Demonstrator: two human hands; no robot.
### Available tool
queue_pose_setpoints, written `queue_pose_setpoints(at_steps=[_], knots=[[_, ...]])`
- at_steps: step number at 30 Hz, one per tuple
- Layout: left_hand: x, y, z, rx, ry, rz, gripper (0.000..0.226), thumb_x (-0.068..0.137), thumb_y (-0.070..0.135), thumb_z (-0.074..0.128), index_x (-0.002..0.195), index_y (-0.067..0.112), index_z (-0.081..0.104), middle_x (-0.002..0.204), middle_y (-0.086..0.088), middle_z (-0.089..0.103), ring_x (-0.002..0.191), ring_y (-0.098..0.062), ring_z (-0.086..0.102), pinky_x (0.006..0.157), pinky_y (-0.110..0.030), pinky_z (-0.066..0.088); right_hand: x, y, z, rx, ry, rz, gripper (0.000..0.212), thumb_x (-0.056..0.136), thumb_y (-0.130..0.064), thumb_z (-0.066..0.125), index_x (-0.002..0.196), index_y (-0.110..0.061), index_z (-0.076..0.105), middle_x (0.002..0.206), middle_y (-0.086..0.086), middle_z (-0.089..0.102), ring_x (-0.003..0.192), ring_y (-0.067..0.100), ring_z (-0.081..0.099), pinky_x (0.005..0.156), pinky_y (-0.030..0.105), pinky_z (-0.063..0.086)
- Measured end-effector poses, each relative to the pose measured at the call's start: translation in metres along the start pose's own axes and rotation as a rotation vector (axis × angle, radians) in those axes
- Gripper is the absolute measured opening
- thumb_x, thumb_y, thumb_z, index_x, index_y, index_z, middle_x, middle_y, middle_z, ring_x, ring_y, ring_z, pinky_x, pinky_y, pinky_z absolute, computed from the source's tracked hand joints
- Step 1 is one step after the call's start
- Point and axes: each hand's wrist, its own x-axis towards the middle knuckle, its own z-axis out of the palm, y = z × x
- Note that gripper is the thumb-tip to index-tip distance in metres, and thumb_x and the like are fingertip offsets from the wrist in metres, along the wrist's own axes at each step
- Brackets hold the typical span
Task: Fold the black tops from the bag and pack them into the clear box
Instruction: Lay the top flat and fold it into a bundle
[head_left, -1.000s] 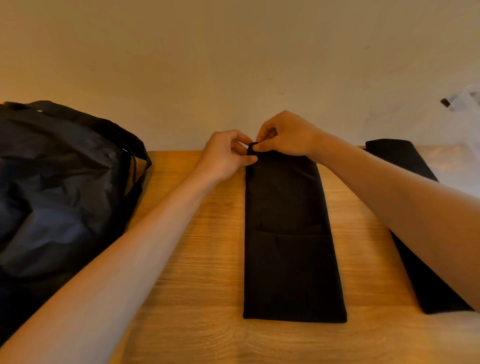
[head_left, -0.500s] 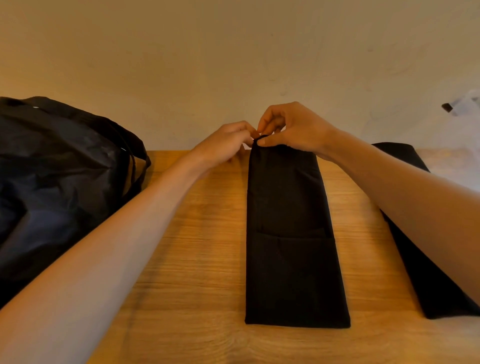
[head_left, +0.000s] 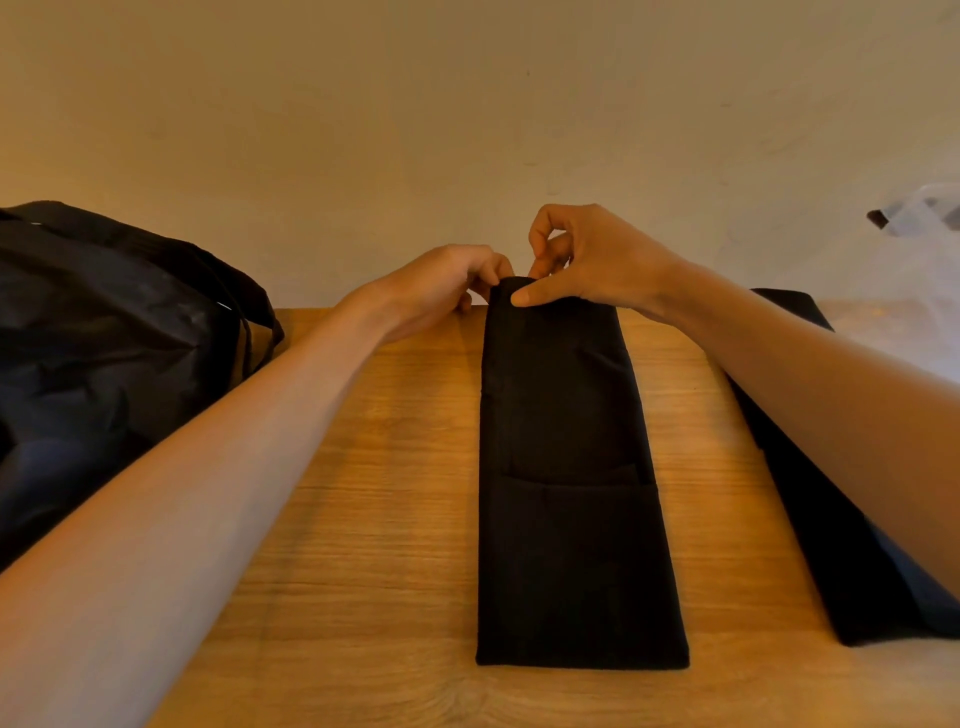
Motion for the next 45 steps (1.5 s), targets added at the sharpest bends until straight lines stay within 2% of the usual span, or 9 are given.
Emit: queue_pose_setpoints(at_steps=[8, 14, 18, 20, 25, 29, 34, 40, 45], knots=[[0.005, -0.01, -0.002, 0.049, 0.045, 0.144, 0.013, 0.097, 0.023, 0.053, 0.091, 0.015, 0.062, 0.1, -0.005, 0.06, 0.089, -0.012, 0.052, 0.077, -0.03, 0.038, -0.009, 0.019, -0.009, -0.073, -0.054, 0.013, 0.013, 0.09, -0.026, 0.076, 0.098, -0.016, 0.074, 0.087, -0.005, 0.074, 0.073, -0.005, 0.066, 0.063, 0.003, 0.044], [0.004, -0.013, 0.002, 0.075, 0.094, 0.232, 0.017, 0.102, 0.019, 0.06, 0.114, 0.021, 0.071, 0.112, 0.0, 0.071, 0.098, -0.009, 0.063, 0.083, -0.025, 0.051, -0.013, 0.027, -0.011, -0.006, -0.022, 0.005, 0.014, 0.093, -0.029, 0.072, 0.1, -0.016, 0.076, 0.094, -0.004, 0.077, 0.09, 0.006, 0.071, 0.08, 0.016, 0.05], [0.005, -0.008, 0.004, 0.189, 0.098, 0.286, 0.009, 0.094, 0.014, 0.072, 0.103, 0.014, 0.073, 0.095, 0.005, 0.071, 0.085, 0.002, 0.062, 0.079, -0.013, 0.048, -0.014, 0.03, -0.011, 0.029, 0.011, 0.003, 0.018, 0.091, -0.03, 0.074, 0.098, -0.013, 0.075, 0.088, -0.003, 0.076, 0.082, 0.006, 0.072, 0.075, 0.016, 0.053], [0.004, -0.006, 0.002, 0.173, 0.073, 0.259, 0.002, 0.095, 0.014, 0.07, 0.096, 0.013, 0.072, 0.085, 0.008, 0.068, 0.077, 0.002, 0.06, 0.074, -0.011, 0.046, -0.016, 0.033, -0.014, 0.041, 0.024, 0.011, 0.021, 0.09, -0.031, 0.076, 0.095, -0.01, 0.075, 0.083, -0.005, 0.075, 0.078, 0.004, 0.07, 0.07, 0.011, 0.052], [0.005, -0.007, -0.007, 0.258, 0.016, 0.22, 0.027, 0.104, 0.018, 0.058, 0.094, -0.005, 0.068, 0.088, -0.009, 0.064, 0.084, -0.013, 0.06, 0.084, -0.021, 0.046, -0.021, 0.036, -0.02, -0.055, 0.032, 0.022, 0.029, 0.089, -0.039, 0.075, 0.09, -0.01, 0.075, 0.089, 0.003, 0.075, 0.084, 0.01, 0.069, 0.075, 0.013, 0.045], [0.003, -0.01, -0.013, 0.328, -0.009, 0.202, 0.006, 0.098, 0.019, 0.067, 0.102, 0.016, 0.07, 0.094, 0.003, 0.07, 0.083, -0.002, 0.061, 0.079, -0.018, 0.047, -0.024, 0.04, -0.022, -0.078, 0.025, 0.083, 0.033, 0.092, -0.042, 0.07, 0.09, -0.01, 0.074, 0.091, 0.004, 0.073, 0.089, 0.013, 0.067, 0.084, 0.022, 0.045], [0.005, -0.015, -0.009, 0.396, 0.051, 0.186, 0.004, 0.098, 0.017, 0.066, 0.099, 0.017, 0.07, 0.091, 0.009, 0.068, 0.076, 0.01, 0.059, 0.071, -0.006, 0.041, -0.025, 0.047, -0.022, -0.125, -0.015, 0.129, 0.031, 0.097, -0.041, 0.064, 0.093, -0.012, 0.072, 0.092, -0.001, 0.071, 0.091, 0.01, 0.065, 0.085, 0.024, 0.045], [0.01, -0.015, -0.003, 0.399, 0.17, 0.103, 0.01, 0.096, 0.03, 0.069, 0.093, 0.02, 0.071, 0.094, 0.007, 0.068, 0.085, -0.004, 0.059, 0.073, -0.016, 0.045, -0.019, 0.059, -0.018, -0.337, 0.077, 0.129, 0.024, 0.098, -0.044, 0.063, 0.083, -0.026, 0.061, 0.088, -0.01, 0.061, 0.087, 0.008, 0.055, 0.076, 0.025, 0.038], [0.013, -0.013, 0.001, 0.416, 0.263, -0.035, 0.019, 0.094, 0.032, 0.072, 0.106, 0.018, 0.067, 0.102, 0.006, 0.064, 0.095, -0.007, 0.059, 0.073, -0.021, 0.044, -0.022, 0.063, -0.013, -0.342, 0.16, 0.122, 0.026, 0.093, -0.043, 0.07, 0.104, -0.023, 0.058, 0.099, -0.003, 0.061, 0.083, 0.006, 0.054, 0.067, 0.018, 0.037]])
